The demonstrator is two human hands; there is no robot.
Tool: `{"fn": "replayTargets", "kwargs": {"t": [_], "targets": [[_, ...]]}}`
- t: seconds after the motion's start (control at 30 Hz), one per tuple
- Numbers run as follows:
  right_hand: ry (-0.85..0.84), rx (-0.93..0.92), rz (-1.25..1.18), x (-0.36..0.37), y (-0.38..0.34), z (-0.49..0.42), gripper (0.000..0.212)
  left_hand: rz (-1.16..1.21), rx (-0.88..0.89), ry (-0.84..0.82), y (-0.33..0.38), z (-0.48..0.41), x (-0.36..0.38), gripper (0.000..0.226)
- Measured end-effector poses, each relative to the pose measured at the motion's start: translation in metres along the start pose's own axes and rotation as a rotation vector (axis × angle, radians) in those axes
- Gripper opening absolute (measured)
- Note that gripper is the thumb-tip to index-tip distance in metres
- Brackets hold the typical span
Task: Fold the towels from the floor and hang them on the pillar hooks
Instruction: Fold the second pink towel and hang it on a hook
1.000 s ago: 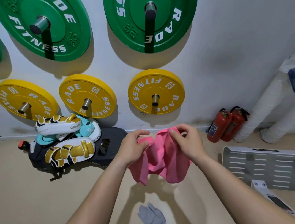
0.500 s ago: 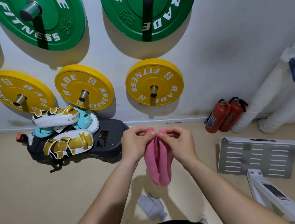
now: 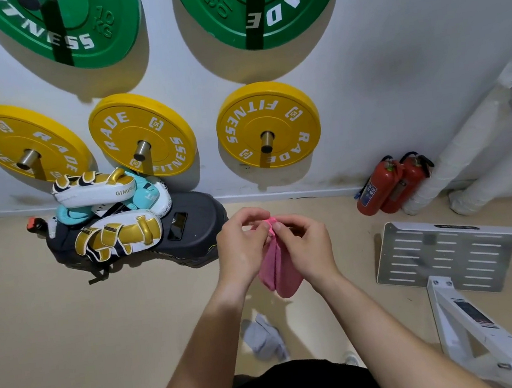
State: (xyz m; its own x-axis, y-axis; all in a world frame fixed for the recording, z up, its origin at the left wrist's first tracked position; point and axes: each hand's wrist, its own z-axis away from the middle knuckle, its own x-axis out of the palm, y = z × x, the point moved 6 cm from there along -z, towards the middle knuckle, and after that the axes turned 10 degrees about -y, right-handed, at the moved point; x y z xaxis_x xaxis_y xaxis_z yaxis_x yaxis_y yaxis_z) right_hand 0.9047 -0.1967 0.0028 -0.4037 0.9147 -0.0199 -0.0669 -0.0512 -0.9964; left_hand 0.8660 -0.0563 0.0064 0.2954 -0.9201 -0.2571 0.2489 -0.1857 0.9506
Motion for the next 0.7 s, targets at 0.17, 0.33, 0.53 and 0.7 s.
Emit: {"fn": "replayTargets", "kwargs": {"t": [0.17, 0.33, 0.53, 0.7], "targets": [[-0.009, -0.009, -0.030, -0.006, 0.001, -0.005, 0.010, 0.068, -0.042, -0.040, -0.002, 0.000, 0.002, 0.014], [-0.031, -0.015, -0.075, -0.009, 0.002, -0.011, 0.009, 0.194, -0.091, -0.119, 0.005, 0.002, 0.004, 0.017], [-0.105, -0.036, -0.097, -0.006, -0.005, -0.014, 0.011, 0.118, -0.030, -0.063, 0.010, 0.000, -0.007, 0.012], [-0.204, -0.055, -0.079, -0.002, -0.011, -0.016, 0.011, 0.062, 0.013, -0.028, 0.015, -0.002, -0.014, 0.012]]}}
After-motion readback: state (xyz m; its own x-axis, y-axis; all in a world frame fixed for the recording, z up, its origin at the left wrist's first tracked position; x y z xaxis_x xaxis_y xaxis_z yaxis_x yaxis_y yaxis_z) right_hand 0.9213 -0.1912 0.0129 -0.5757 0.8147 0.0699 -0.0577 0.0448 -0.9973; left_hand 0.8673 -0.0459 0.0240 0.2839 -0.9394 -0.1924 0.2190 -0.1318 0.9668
